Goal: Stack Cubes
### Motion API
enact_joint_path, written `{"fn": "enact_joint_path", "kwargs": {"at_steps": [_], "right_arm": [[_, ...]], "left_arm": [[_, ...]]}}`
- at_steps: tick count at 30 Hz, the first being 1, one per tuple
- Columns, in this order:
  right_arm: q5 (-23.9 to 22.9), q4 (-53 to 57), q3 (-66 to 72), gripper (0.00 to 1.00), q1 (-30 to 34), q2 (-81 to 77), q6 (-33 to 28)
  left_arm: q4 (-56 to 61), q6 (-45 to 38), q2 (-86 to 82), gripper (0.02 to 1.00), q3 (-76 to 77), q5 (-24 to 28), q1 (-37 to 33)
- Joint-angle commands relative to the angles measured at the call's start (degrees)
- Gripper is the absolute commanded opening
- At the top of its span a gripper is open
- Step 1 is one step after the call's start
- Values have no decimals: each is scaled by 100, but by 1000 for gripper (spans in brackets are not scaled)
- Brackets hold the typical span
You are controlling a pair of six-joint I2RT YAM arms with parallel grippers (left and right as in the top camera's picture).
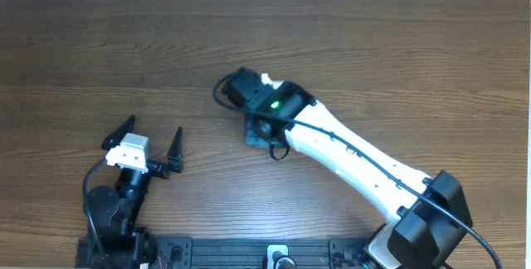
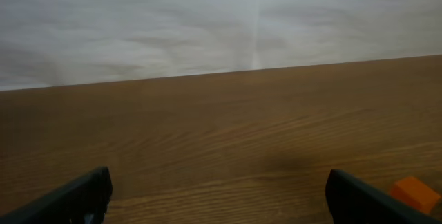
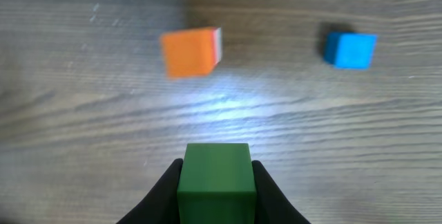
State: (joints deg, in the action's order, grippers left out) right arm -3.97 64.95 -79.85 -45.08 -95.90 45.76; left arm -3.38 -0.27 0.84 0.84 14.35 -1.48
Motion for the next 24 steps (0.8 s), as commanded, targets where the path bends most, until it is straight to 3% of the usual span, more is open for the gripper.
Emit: {"fn": "enact_joint_path", "kwargs": {"at_steps": [1, 24], "right_arm": [[212, -76, -111, 12, 415, 138, -452], [352, -205, -713, 12, 566, -1008, -1121]], "left_arm": [[33, -98, -50, 1000, -50, -50, -31], [33, -98, -50, 1000, -50, -48, -31]]}}
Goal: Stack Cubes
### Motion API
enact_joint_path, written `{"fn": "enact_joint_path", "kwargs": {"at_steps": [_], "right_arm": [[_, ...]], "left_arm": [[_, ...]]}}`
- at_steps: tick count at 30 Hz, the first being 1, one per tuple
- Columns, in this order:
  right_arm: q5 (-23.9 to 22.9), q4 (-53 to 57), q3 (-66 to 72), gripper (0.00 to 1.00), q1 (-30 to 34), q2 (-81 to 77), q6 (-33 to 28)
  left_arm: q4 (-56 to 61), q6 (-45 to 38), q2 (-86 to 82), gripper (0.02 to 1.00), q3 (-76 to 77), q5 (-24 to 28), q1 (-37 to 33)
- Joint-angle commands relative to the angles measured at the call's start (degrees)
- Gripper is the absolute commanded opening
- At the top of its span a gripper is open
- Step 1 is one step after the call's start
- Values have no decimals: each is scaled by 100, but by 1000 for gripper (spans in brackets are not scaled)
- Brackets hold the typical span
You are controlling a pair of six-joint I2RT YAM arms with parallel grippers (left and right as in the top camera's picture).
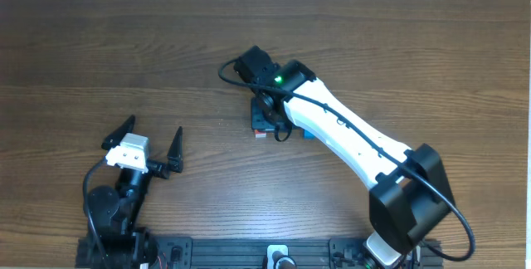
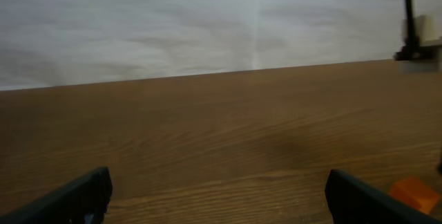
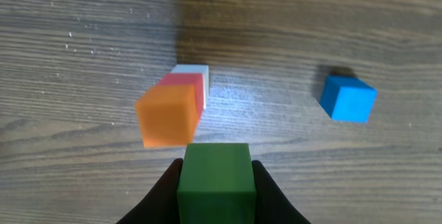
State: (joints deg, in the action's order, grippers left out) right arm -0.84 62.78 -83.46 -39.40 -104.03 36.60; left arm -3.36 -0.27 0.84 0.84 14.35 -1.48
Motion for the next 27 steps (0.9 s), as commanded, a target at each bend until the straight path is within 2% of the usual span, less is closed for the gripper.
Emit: {"fn": "enact_joint_path", "kwargs": {"at_steps": [1, 27], "right_arm": [[39, 26, -396, 12, -2, -214, -205], [39, -66, -468, 9, -234, -481, -81]], "left_arm": [[31, -98, -50, 998, -50, -50, -31], [31, -98, -50, 1000, -50, -48, -31]]}}
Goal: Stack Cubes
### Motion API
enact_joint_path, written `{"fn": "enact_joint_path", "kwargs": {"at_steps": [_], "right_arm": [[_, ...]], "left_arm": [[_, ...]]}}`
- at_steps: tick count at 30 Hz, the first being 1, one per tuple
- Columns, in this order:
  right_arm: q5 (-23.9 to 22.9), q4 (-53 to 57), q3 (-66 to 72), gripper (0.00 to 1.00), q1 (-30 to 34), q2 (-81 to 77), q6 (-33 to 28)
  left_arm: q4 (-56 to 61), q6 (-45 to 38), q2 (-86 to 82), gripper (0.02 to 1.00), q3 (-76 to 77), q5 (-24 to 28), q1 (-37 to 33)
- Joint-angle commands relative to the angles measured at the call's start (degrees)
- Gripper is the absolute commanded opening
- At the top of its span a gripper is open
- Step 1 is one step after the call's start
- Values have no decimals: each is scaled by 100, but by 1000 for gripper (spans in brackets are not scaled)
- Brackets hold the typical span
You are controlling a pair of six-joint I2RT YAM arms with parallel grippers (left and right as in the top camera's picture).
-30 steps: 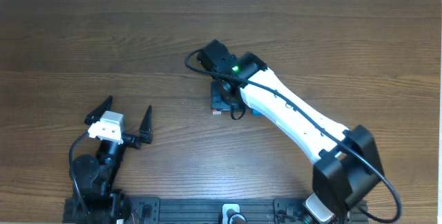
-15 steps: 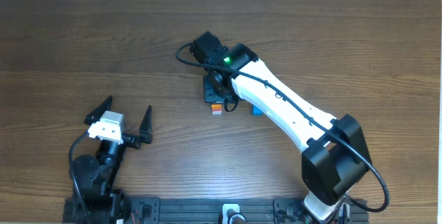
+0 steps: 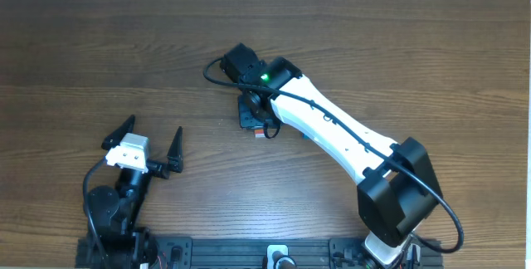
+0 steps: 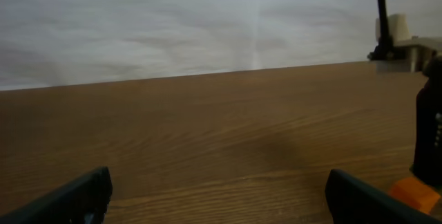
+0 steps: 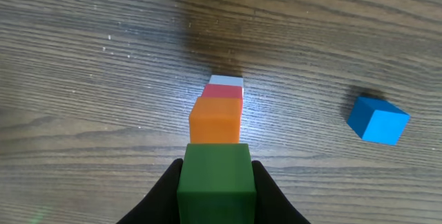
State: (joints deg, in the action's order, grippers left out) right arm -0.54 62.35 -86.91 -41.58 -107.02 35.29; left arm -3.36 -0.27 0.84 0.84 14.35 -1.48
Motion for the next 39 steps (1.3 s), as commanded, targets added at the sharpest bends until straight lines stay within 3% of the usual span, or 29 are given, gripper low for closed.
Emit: {"fn": "enact_joint_path", "kwargs": {"at_steps": [1, 39], "right_arm": [[9, -35, -122, 12, -15, -188, 50], [-59, -216, -120, 9, -42, -243, -2]], "left_arm": [[31, -98, -50, 998, -50, -50, -31], [31, -98, -50, 1000, -50, -48, -31]]}}
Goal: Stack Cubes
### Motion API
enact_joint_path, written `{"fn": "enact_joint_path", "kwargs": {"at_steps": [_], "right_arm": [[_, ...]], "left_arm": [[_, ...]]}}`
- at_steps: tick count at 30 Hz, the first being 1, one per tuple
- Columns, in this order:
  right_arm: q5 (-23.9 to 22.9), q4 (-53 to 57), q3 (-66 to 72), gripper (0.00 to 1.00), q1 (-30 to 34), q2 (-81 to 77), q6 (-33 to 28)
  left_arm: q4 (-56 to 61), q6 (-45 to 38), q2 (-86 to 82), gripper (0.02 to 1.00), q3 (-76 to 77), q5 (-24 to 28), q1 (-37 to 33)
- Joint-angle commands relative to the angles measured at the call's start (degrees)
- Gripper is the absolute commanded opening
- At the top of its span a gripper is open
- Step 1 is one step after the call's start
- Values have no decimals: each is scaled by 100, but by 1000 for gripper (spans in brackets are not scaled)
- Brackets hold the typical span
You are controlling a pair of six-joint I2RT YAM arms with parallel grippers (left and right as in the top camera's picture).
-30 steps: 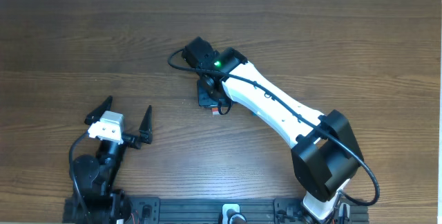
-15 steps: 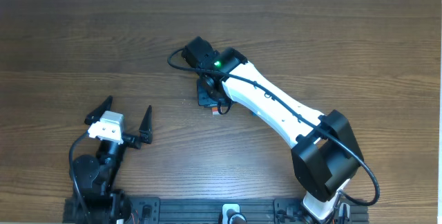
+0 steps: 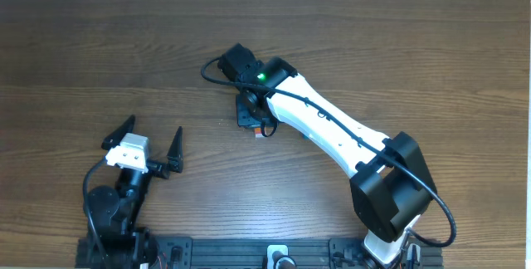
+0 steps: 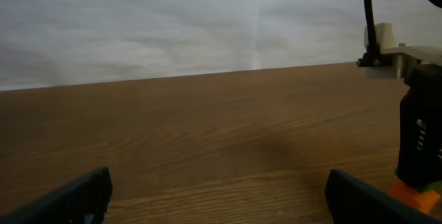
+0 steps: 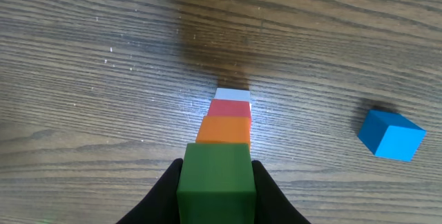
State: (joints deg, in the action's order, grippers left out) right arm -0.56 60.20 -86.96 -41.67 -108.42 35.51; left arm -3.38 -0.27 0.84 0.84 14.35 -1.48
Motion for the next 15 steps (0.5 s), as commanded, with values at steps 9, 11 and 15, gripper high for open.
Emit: {"fn": "enact_joint_path", "kwargs": {"at_steps": [9, 11, 15], "right_arm": [[-59, -37, -116, 12, -33, -140, -24], [-61, -31, -116, 12, -33, -140, -24], [-59, -2, -116, 12, -33, -140, -24]], "left_arm": [[33, -98, -50, 1000, -50, -48, -31], [33, -98, -50, 1000, -50, -50, -31], [33, -98, -50, 1000, -50, -48, -31]]}}
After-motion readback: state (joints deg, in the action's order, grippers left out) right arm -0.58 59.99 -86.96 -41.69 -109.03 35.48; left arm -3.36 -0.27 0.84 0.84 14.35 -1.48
